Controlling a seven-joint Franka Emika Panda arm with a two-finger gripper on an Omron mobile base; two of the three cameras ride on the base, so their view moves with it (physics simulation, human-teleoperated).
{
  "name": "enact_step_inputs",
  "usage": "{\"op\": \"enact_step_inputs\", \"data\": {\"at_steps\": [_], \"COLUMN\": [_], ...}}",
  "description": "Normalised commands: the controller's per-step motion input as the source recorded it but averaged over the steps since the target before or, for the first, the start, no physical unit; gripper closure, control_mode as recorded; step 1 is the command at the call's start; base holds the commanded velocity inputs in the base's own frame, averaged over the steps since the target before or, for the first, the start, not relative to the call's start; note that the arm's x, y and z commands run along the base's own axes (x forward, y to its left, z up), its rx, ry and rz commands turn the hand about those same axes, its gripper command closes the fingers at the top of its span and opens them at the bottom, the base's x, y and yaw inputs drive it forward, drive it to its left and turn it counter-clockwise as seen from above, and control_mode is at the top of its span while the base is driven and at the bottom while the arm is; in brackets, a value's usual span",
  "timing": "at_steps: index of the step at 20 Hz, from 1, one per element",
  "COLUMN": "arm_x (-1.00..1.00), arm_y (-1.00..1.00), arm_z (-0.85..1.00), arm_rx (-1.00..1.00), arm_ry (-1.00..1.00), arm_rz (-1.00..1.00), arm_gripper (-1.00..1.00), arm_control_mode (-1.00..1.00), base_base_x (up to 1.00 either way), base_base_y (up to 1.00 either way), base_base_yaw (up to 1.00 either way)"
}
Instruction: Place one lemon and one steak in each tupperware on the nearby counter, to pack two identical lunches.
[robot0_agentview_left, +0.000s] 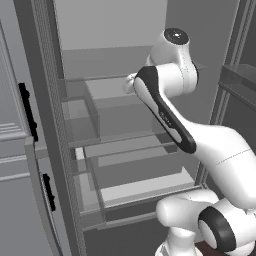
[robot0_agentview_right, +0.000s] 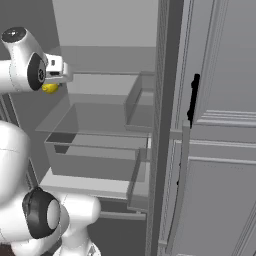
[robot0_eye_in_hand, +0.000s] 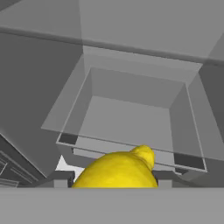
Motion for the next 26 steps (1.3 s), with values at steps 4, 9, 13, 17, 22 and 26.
{"op": "enact_step_inputs", "data": {"at_steps": [4,9,13,17,22,26], "arm_x": [-1.00,-1.00,-0.91,-1.00,-0.94,-0.88], "arm_y": [-0.28,-0.11,0.00,-0.12,-0.02,0.00], "arm_z": [-0.52,-0.85,-0.86,-0.60,-0.03,0.00], "arm_rx": [-0.01,-0.05,-0.09,0.00,0.00,0.00], "arm_ry": [0.37,0.45,0.51,0.24,0.00,0.00], "arm_rz": [0.01,0.00,0.00,0.00,0.00,-0.01], "arm_gripper": [1.00,1.00,1.00,1.00,1.00,1.00], "arm_control_mode": [-1.00,-1.00,-1.00,-1.00,-1.00,-1.00], "base_base_x": [0.00,0.00,0.00,0.00,0.00,0.00], "base_base_y": [0.00,0.00,0.00,0.00,0.00,0.00], "base_base_yaw": [0.00,0.00,0.00,0.00,0.00,0.00]}}
